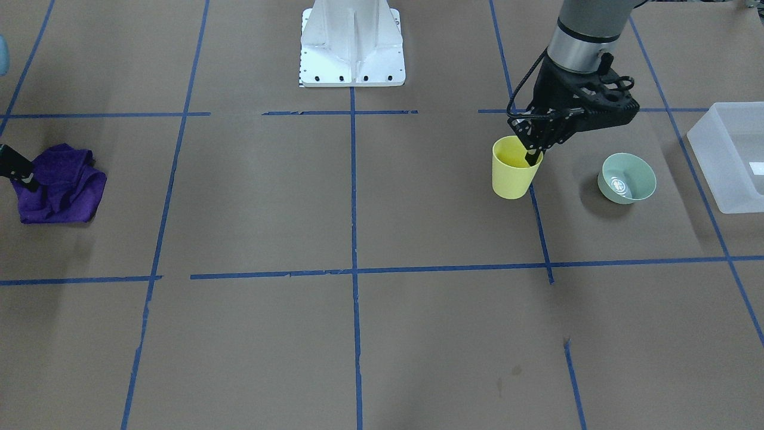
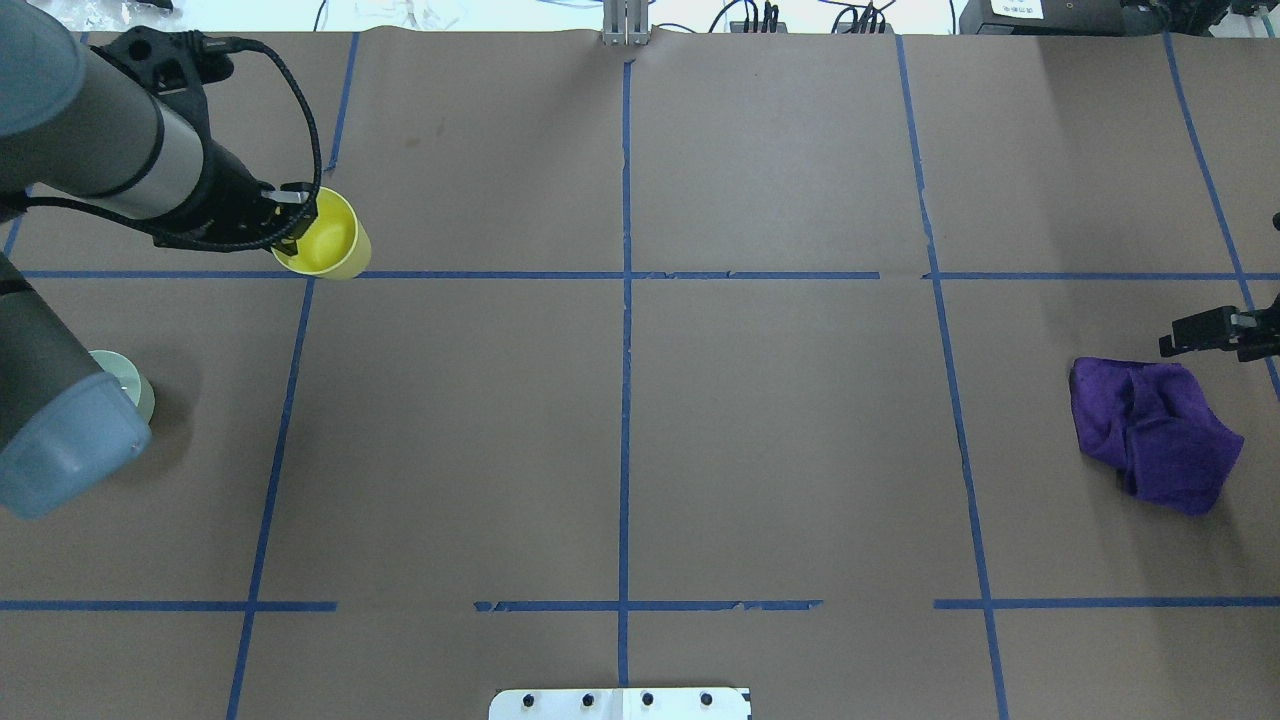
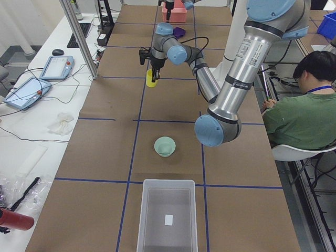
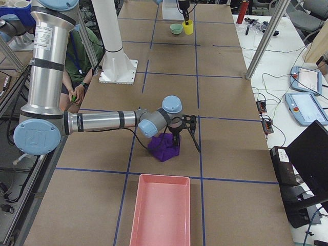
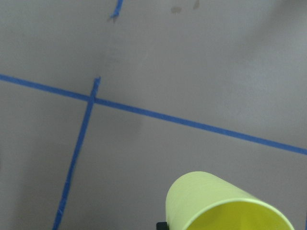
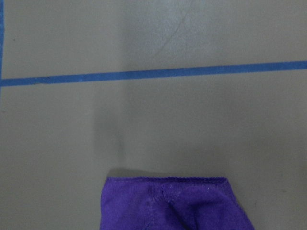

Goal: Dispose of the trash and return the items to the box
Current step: 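Lift the yellow cup with the left gripper while the right reaches the purple cloth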

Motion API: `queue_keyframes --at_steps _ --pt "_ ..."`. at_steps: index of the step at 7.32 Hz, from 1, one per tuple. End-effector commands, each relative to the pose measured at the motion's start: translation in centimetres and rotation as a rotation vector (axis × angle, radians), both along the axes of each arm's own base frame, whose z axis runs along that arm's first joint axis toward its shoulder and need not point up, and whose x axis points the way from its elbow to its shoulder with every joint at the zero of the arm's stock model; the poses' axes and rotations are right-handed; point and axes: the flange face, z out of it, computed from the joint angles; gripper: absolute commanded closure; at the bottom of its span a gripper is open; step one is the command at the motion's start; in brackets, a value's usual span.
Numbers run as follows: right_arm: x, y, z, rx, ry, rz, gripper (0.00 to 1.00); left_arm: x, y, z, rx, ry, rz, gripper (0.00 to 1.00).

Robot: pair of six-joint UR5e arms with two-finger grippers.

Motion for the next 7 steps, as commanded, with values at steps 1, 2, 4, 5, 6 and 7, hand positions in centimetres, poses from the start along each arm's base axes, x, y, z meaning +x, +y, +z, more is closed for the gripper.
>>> queue_keyframes --at_steps 1,2,4,5,6,7 --pt "-3.4 2.2 1.4 -0.016 0.013 -0.030 0.00 -6.0 -2.8 0.6 0.094 -0.066 0.022 1.00" --pt "-4.5 2.6 1.8 -0.011 0.035 -0.044 0.00 -8.6 -3.7 1.1 0.130 -0.094 0.031 1.00" --pt "-5.5 3.0 3.4 -0.019 0.077 -0.054 0.00 -11.1 -4.6 2.7 0.176 -0.149 0.073 1.00" --pt "-5.3 3.0 4.1 -0.026 0.090 -0.054 0.00 -12.4 -5.1 3.6 0.208 -0.182 0.109 1.00" --pt "-5.3 3.0 4.6 -0.033 0.098 -0.054 0.00 -13.8 -5.8 5.2 0.215 -0.208 0.136 1.00" --pt "-5.2 3.1 4.9 -0.038 0.105 -0.051 0.16 -16.7 -7.2 6.5 0.231 -0.235 0.160 1.00"
